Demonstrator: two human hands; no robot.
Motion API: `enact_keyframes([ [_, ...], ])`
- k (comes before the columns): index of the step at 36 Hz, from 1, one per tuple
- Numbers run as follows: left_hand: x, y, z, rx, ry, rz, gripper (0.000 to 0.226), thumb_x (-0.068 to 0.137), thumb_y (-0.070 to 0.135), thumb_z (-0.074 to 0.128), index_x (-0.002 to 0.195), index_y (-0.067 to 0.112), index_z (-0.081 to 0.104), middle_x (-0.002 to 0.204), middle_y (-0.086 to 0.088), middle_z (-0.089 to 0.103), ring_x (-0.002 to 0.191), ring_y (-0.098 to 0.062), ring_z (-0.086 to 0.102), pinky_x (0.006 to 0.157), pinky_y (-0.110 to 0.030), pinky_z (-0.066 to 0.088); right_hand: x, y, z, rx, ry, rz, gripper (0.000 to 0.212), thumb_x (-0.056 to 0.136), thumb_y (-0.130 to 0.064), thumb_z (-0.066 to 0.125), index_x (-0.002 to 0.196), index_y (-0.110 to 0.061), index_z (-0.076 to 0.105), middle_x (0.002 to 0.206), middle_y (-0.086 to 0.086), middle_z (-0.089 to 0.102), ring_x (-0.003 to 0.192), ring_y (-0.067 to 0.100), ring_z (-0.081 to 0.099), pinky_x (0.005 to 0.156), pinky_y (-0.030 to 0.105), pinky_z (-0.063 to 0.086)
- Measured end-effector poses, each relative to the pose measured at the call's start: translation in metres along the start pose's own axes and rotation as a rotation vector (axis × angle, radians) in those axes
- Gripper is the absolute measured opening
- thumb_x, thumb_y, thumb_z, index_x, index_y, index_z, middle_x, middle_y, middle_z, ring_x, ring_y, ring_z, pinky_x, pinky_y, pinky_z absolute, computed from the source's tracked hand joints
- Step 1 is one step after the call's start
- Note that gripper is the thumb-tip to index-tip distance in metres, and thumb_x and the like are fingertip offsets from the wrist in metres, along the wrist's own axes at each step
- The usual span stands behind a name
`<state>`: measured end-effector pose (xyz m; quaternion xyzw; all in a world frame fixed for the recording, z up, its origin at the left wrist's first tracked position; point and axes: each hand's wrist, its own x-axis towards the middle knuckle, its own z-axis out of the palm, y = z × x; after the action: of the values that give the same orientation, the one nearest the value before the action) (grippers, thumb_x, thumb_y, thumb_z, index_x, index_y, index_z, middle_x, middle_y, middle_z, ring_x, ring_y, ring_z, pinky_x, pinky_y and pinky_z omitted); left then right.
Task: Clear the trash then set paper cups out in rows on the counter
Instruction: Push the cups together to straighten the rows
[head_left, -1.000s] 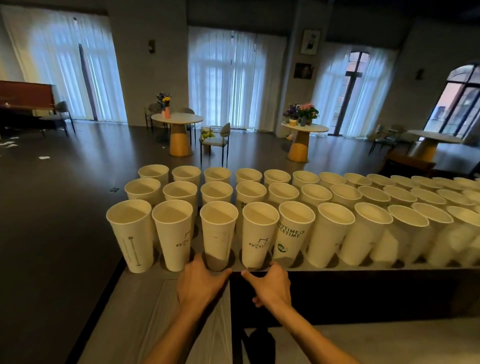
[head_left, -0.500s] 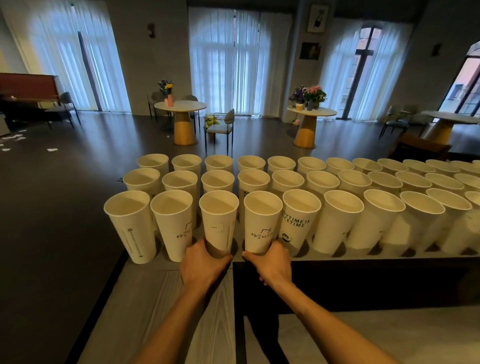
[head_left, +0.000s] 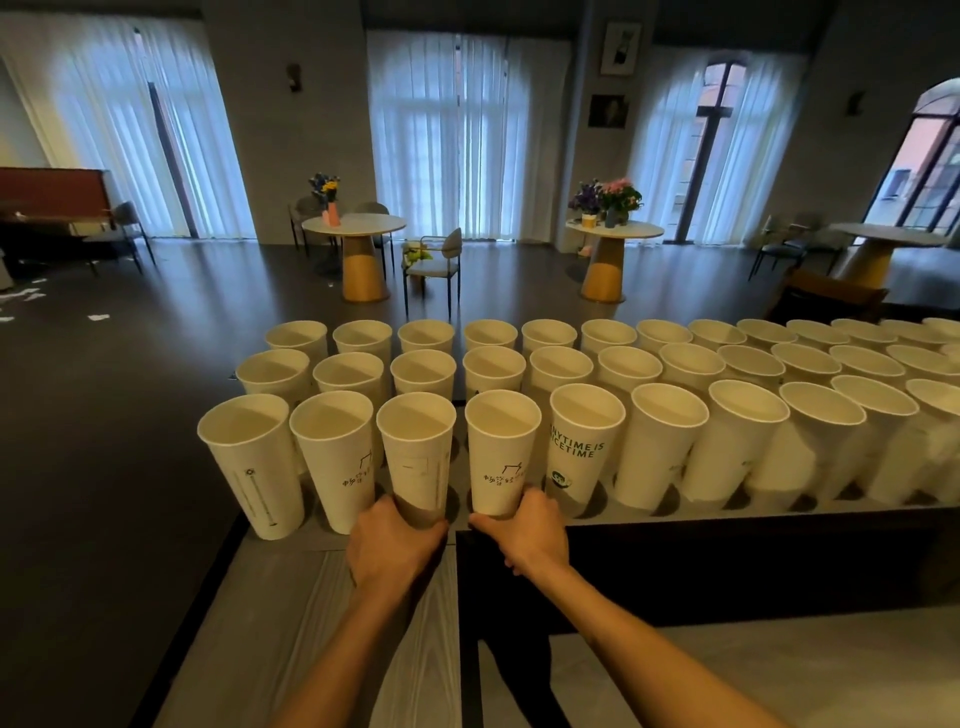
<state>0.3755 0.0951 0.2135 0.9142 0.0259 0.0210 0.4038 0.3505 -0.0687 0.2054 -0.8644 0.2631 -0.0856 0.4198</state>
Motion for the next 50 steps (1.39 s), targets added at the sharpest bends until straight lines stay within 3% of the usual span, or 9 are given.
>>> enact_keyframes([
  [5,-0.003,-0.001,0.001,0.015,-0.012,-0.019,0.077,0.063,0.055,0.088,0.124,0.016,0.062,0.118,-0.006,0.070,0.111,-0.027,0.068,0.090,-0.046,0.060,-0.001,0.007,-0.002,-0.007,-0.024,-0.031,0.070,0.060,-0.053,0.086,0.118,-0.024,0.061,0.099,0.001,0.074,0.079,0.024,0.074,0.064,0.044,0.063],
  [10,-0.015,-0.004,0.000,-0.007,-0.006,-0.080,0.055,0.062,0.050,0.086,0.104,0.023,0.064,0.094,0.001,0.071,0.088,-0.020,0.071,0.077,-0.043,0.063,-0.004,0.023,-0.011,0.028,0.015,-0.055,0.076,0.054,-0.063,0.082,0.117,-0.027,0.057,0.099,-0.005,0.070,0.079,0.018,0.071,0.062,0.041,0.063],
  [15,-0.058,0.023,-0.005,-0.028,0.034,-0.013,0.017,0.079,0.025,0.079,0.084,0.023,0.063,0.078,0.002,0.069,0.075,-0.014,0.069,0.071,-0.039,0.062,-0.026,0.032,-0.050,-0.006,0.037,-0.093,0.048,0.068,-0.061,0.079,0.096,-0.024,0.067,0.088,-0.008,0.069,0.081,0.012,0.068,0.073,0.031,0.059],
  [18,-0.084,0.053,0.007,-0.024,0.056,0.098,0.018,0.082,0.018,0.077,0.070,0.019,0.064,0.066,0.004,0.066,0.064,-0.008,0.064,0.059,-0.023,0.051,-0.036,0.053,-0.082,-0.007,0.085,-0.128,0.035,0.073,-0.058,0.078,0.083,-0.027,0.067,0.071,-0.012,0.066,0.073,0.008,0.065,0.071,0.029,0.056],
  [21,-0.109,0.089,0.029,-0.025,0.001,0.171,0.015,0.083,0.032,0.078,0.086,0.020,0.071,0.072,0.006,0.068,0.072,-0.008,0.067,0.066,-0.025,0.056,-0.038,0.079,-0.113,0.054,0.197,-0.107,0.035,0.075,-0.053,0.078,0.090,-0.025,0.064,0.066,-0.011,0.064,0.070,0.006,0.064,0.073,0.032,0.056],
  [27,-0.125,0.131,0.076,0.012,-0.088,0.117,0.083,0.081,0.057,0.075,0.142,0.007,0.051,0.126,-0.010,0.069,0.124,-0.030,0.061,0.097,-0.039,0.052,-0.025,0.111,-0.157,0.039,0.245,-0.017,0.057,0.074,-0.053,0.079,0.116,-0.019,0.060,0.072,-0.010,0.066,0.075,0.008,0.065,0.071,0.028,0.050],
  [32,-0.102,0.144,0.096,-0.028,-0.089,0.028,0.082,0.072,0.058,0.081,0.131,0.010,0.051,0.127,-0.014,0.066,0.120,-0.032,0.062,0.093,-0.044,0.057,0.000,0.115,-0.175,-0.006,0.217,0.040,0.087,0.070,-0.057,0.081,0.138,-0.014,0.048,0.112,0.003,0.070,0.114,0.023,0.063,0.095,0.039,0.049],
  [35,-0.086,0.146,0.104,-0.025,-0.066,0.002,0.091,0.067,0.059,0.085,0.134,0.009,0.049,0.129,-0.014,0.065,0.121,-0.034,0.062,0.093,-0.049,0.057,0.016,0.109,-0.181,-0.037,0.193,0.034,0.092,0.064,-0.060,0.083,0.136,-0.013,0.049,0.132,0.009,0.062,0.123,0.027,0.059,0.095,0.041,0.051],
  [50,-0.052,0.137,0.127,-0.064,-0.058,0.040,0.082,0.064,0.051,0.085,0.132,0.016,0.055,0.127,-0.008,0.068,0.119,-0.030,0.064,0.094,-0.047,0.057,0.052,0.099,-0.162,-0.123,0.100,0.009,0.070,0.064,-0.061,0.082,0.117,-0.020,0.061,0.117,0.001,0.070,0.109,0.020,0.066,0.087,0.035,0.057],
])
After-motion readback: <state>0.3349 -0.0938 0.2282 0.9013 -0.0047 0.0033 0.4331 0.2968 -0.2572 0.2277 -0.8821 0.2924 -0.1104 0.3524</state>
